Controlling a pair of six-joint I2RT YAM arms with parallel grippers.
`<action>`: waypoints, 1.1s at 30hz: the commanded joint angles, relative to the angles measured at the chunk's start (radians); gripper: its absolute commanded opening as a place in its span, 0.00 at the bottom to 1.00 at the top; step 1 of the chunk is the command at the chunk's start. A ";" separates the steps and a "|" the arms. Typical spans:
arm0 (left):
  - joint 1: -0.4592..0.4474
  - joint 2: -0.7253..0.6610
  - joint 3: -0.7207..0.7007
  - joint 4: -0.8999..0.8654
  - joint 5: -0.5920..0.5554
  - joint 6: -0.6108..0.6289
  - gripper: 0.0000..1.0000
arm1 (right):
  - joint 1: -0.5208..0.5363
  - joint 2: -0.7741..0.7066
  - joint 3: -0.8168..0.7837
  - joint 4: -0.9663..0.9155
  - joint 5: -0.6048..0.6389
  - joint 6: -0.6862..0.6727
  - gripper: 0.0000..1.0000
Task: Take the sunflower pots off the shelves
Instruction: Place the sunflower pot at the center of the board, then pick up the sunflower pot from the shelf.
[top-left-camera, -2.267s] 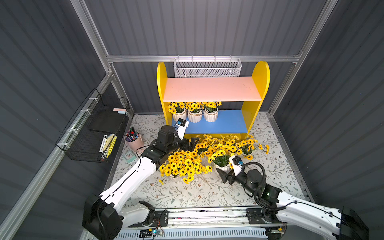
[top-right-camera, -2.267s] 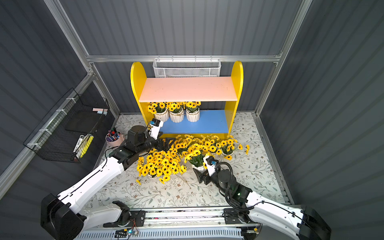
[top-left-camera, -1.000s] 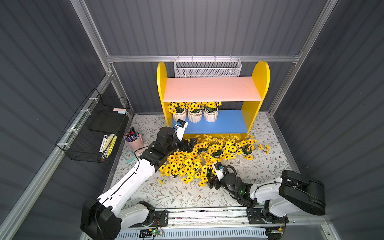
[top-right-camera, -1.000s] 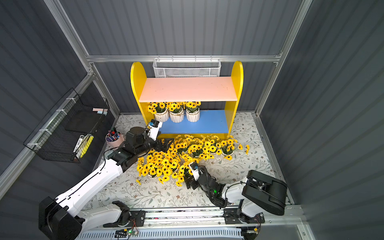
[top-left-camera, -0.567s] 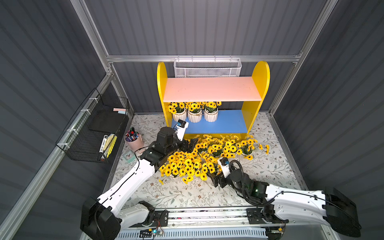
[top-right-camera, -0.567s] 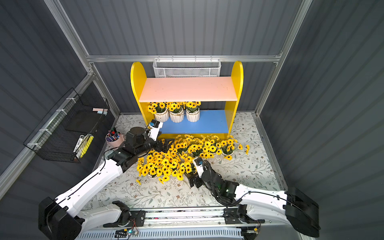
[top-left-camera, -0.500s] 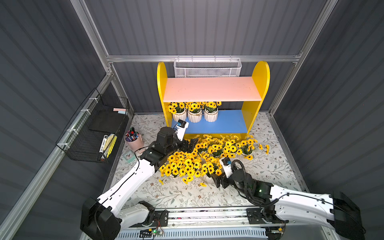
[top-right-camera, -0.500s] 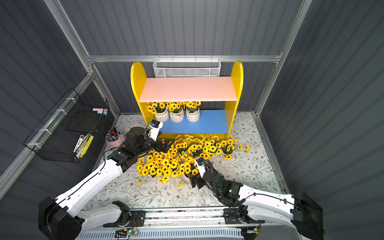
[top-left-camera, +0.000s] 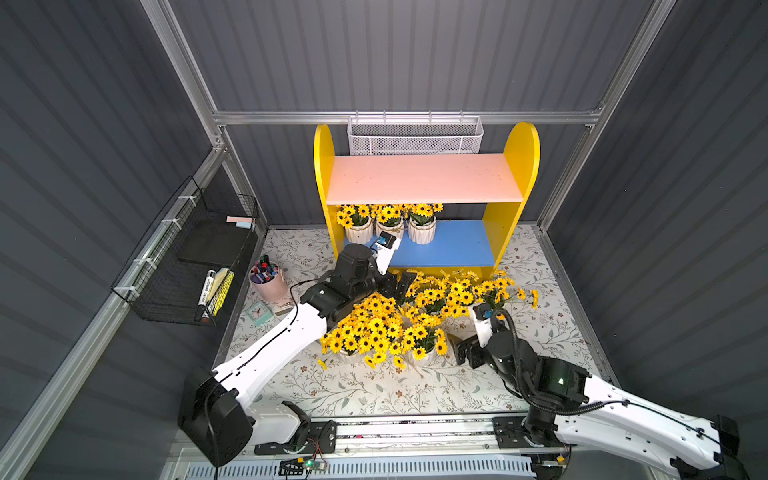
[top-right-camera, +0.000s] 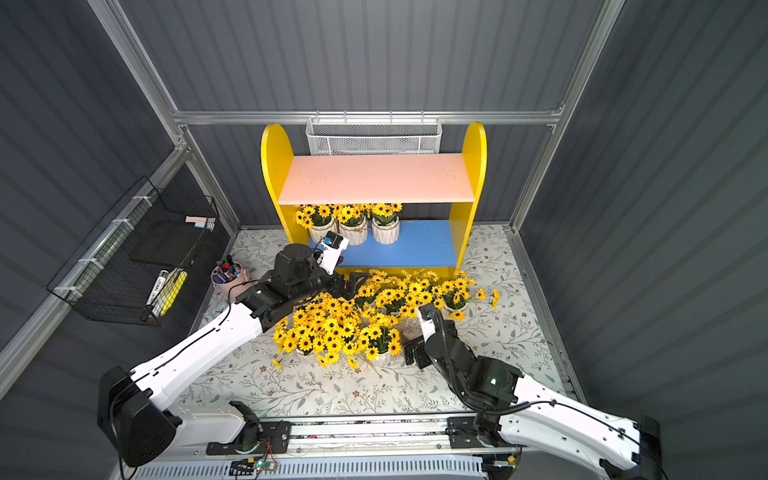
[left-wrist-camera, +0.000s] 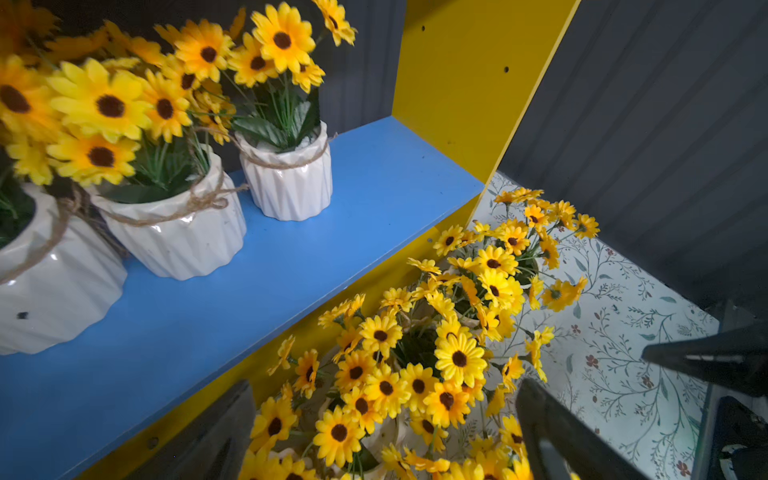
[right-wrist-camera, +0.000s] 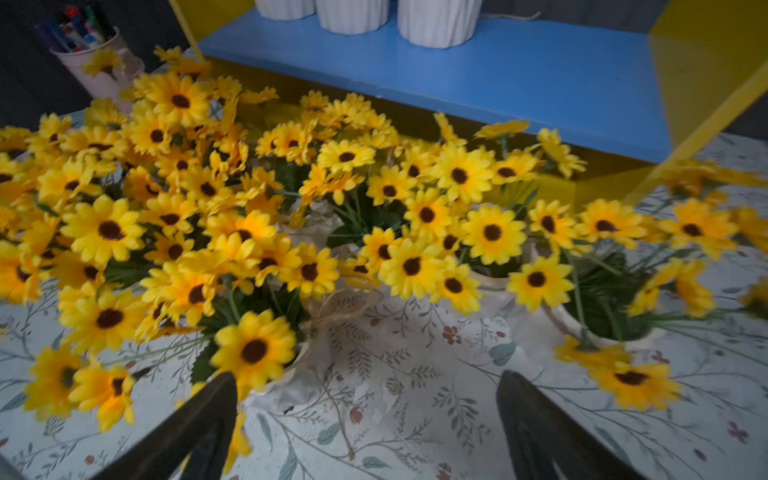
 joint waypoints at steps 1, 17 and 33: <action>-0.022 0.061 0.026 0.079 -0.066 -0.044 0.99 | -0.130 -0.001 0.019 -0.025 0.011 0.011 0.99; -0.067 0.635 0.608 0.008 -0.330 -0.182 1.00 | -0.393 -0.028 -0.011 0.071 -0.210 -0.016 0.99; -0.130 0.802 0.777 0.010 -0.649 -0.127 0.99 | -0.526 -0.026 -0.023 0.116 -0.356 -0.010 0.99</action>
